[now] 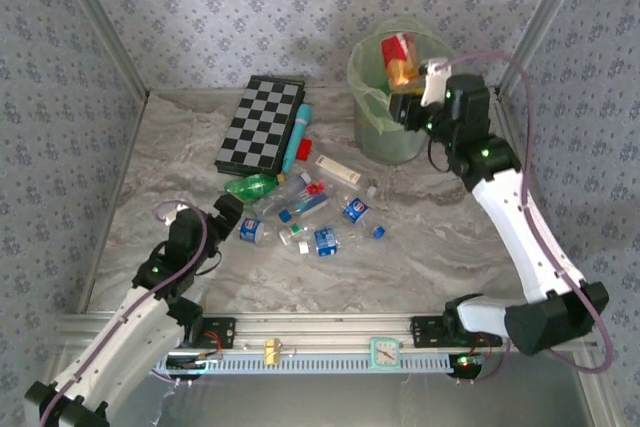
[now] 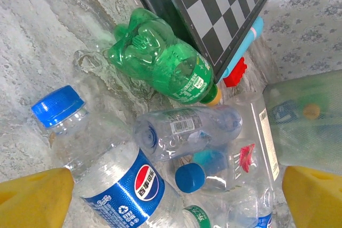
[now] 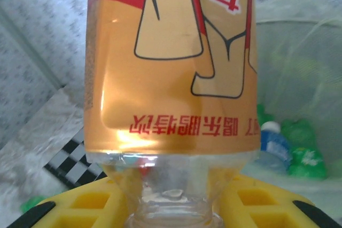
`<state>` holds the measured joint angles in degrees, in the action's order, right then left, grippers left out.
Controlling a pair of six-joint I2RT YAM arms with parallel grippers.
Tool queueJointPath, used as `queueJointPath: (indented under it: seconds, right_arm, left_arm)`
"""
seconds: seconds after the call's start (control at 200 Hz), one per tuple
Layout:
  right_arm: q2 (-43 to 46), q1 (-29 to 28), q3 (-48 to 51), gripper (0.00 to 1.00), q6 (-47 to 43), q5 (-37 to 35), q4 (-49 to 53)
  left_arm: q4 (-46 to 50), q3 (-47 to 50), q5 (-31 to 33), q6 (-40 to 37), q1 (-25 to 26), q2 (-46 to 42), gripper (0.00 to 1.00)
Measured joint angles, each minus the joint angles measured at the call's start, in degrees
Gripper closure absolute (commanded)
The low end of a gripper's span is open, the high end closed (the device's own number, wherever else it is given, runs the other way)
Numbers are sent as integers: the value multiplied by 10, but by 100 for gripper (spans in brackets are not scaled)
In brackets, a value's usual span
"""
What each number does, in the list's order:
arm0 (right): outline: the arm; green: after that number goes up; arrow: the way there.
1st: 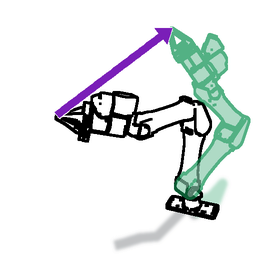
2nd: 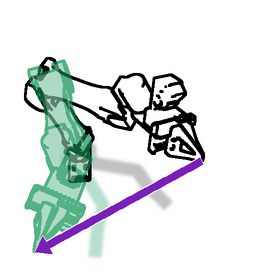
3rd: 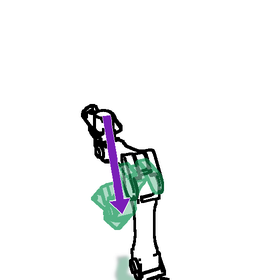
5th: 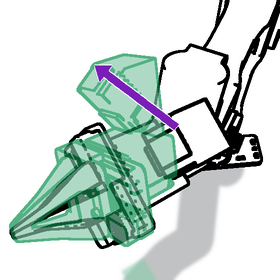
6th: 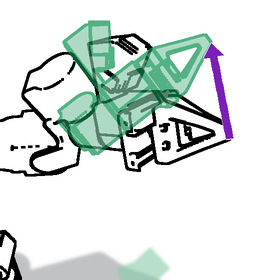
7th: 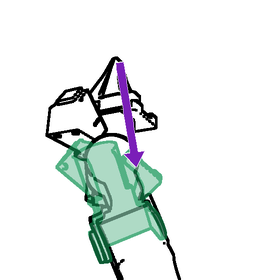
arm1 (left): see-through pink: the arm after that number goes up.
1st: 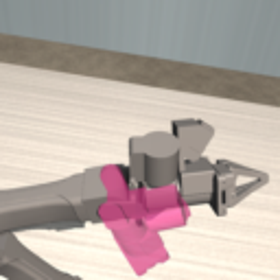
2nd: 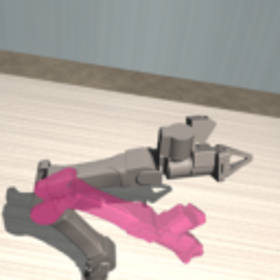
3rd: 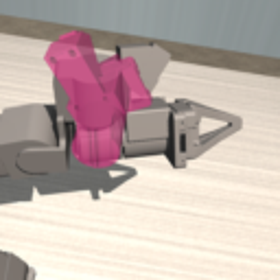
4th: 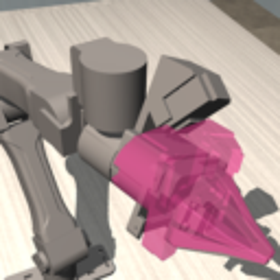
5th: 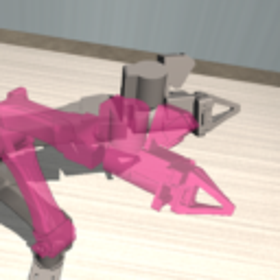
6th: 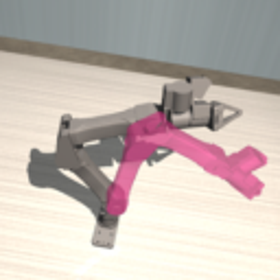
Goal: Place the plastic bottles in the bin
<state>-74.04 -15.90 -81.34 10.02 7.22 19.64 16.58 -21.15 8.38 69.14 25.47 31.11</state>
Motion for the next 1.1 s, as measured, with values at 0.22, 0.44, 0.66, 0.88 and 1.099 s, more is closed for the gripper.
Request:
queueJointPath:
  seconds: [0.22, 0.44, 0.66, 0.88, 1.099]
  right_arm:
    - [-155, 54, -139, 62, 9, 0, 51]
    - [-287, 61, -260, 61, 11, 1, 140]
    - [-348, 58, -325, 55, 11, 5, 210]
    - [-354, 54, -341, 41, 12, 7, 229]
    - [-356, 49, -366, 25, 6, 0, 250]
  left_arm:
    - [19, 1, 0, -9, -3, -20, 0]
    - [37, 2, -3, -26, -6, -22, 0]
    - [49, 2, -9, -37, -8, -23, 0]
    - [55, 2, -14, -38, -10, -23, 0]
    - [56, 2, -15, -38, -10, -26, 0]
